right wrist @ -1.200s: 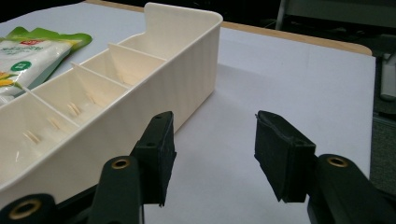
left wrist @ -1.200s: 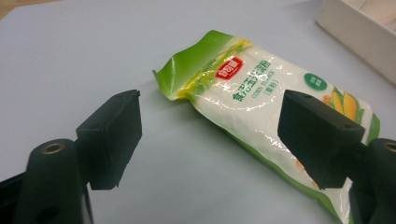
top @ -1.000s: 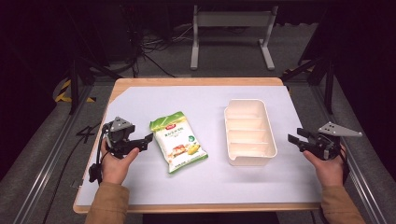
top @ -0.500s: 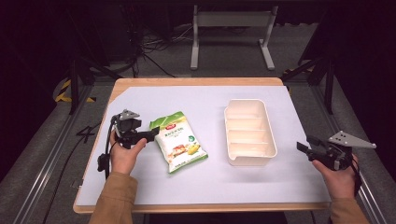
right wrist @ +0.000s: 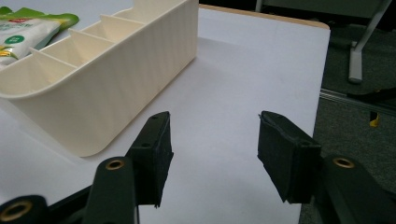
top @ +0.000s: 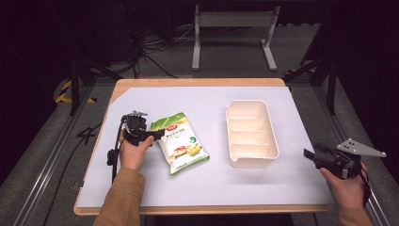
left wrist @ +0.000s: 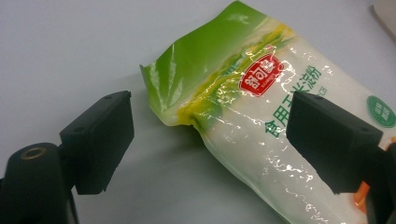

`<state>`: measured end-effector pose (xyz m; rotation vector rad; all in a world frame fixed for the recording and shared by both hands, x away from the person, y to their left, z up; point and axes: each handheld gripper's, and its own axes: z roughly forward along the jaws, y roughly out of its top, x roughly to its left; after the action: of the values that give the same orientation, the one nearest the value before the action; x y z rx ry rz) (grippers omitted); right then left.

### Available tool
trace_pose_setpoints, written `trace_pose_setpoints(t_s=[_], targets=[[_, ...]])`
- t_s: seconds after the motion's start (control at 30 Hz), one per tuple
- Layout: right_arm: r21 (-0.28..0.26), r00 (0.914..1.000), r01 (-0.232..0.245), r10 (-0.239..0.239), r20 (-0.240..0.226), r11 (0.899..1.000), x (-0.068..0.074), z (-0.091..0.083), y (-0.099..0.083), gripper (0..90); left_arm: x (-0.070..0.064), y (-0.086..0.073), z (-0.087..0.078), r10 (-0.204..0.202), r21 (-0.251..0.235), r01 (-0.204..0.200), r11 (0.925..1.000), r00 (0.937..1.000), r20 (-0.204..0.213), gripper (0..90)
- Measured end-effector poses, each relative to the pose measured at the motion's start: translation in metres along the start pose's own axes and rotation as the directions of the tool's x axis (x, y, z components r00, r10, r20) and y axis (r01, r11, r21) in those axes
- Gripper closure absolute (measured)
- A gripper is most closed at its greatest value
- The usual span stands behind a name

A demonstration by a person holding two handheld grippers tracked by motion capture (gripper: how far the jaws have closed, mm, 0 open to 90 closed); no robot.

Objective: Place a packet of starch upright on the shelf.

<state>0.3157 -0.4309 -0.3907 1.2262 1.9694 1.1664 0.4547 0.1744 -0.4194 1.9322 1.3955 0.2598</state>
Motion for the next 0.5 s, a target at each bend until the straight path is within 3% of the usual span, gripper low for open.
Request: trace_pose_setpoints(t_s=[0.23, 0.4, 0.5], targets=[[0.010, 1.0000, -0.002, 0.002, -0.008, 1.000, 0.002, 0.004, -0.001, 43.3, 0.008, -0.003, 0.013, -0.071, 0.062, 0.066, 0.9959, 0.9946, 0.076, 15.7], [0.020, 0.9999, -0.003, 0.003, -0.017, 1.000, 0.003, 0.008, -0.001, 42.8, 0.006, -0.004, 0.022, -0.083, 0.098, 0.072, 0.9926, 0.9889, 0.123, 18.5], [0.021, 0.9998, -0.003, 0.004, -0.022, 1.000, 0.004, 0.009, -0.001, 42.5, 0.005, -0.004, 0.022, -0.091, 0.098, 0.080, 0.9920, 0.9890, 0.117, 20.3]])
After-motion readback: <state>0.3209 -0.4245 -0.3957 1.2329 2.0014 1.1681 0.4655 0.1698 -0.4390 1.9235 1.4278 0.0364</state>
